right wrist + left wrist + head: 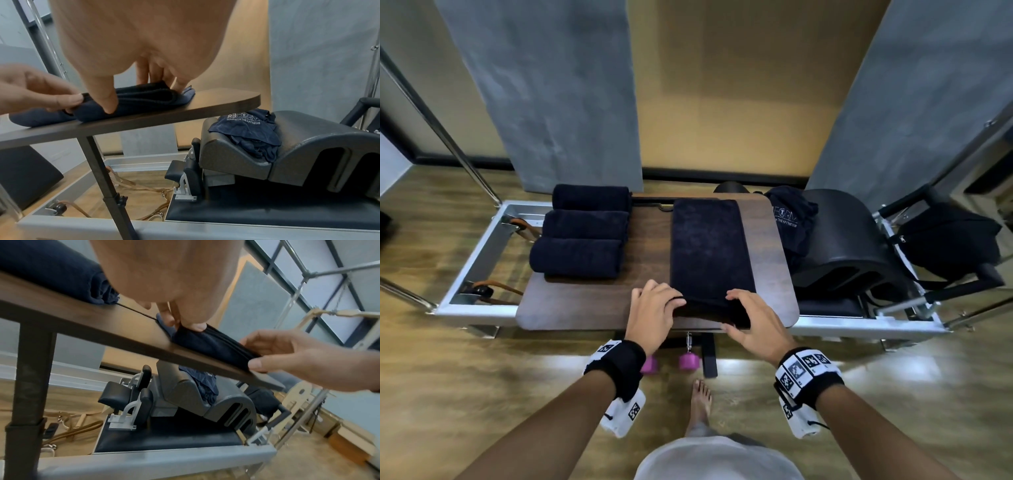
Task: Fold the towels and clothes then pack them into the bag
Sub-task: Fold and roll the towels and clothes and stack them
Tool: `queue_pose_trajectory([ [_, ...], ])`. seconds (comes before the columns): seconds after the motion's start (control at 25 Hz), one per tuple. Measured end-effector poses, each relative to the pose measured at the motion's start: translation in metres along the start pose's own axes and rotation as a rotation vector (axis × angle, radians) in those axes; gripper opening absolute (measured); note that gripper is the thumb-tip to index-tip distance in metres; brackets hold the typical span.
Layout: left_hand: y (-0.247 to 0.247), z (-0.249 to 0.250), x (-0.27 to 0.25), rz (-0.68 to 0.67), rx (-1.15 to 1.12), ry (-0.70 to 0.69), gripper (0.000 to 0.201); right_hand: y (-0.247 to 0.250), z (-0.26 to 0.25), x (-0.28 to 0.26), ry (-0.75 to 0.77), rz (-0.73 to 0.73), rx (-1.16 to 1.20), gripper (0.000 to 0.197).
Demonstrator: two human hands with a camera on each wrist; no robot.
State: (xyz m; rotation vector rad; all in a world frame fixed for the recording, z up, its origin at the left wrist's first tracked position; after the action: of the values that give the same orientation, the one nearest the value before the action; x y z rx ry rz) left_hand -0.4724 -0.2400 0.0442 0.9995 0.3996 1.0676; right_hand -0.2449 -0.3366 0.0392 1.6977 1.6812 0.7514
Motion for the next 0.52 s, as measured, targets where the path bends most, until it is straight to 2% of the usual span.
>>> queue_pose_trajectory([
  [0.12,-0.005,-0.002,0.016,-0.066,-0.053,0.159,0.022,-0.004,-0.004,0.008,-0.009,0.008,-0.125,0.059],
  [0.28,-0.010,-0.012,0.028,-0.072,-0.164,0.339,0.010,-0.004,-0.016,0.023,0.184,0.079,-0.377,0.036],
  [0.36,-0.009,-0.014,0.031,-0.070,-0.154,0.383,0.016,-0.002,-0.014,0.028,0.238,0.091,-0.406,0.026],
  [0.52,-0.004,-0.013,0.033,-0.039,-0.118,0.396,0.027,0.010,-0.003,0.044,0.094,0.113,-0.224,0.016],
])
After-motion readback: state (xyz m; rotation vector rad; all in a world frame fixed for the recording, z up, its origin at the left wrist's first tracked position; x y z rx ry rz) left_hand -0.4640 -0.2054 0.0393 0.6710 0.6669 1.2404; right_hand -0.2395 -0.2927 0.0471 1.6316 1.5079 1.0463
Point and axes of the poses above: each hand's wrist, its own x-axis towards the middle knuckle, its own y-axis out of the back of the hand, z = x × y, the point moved 4 cm from there along x, towards the middle knuckle
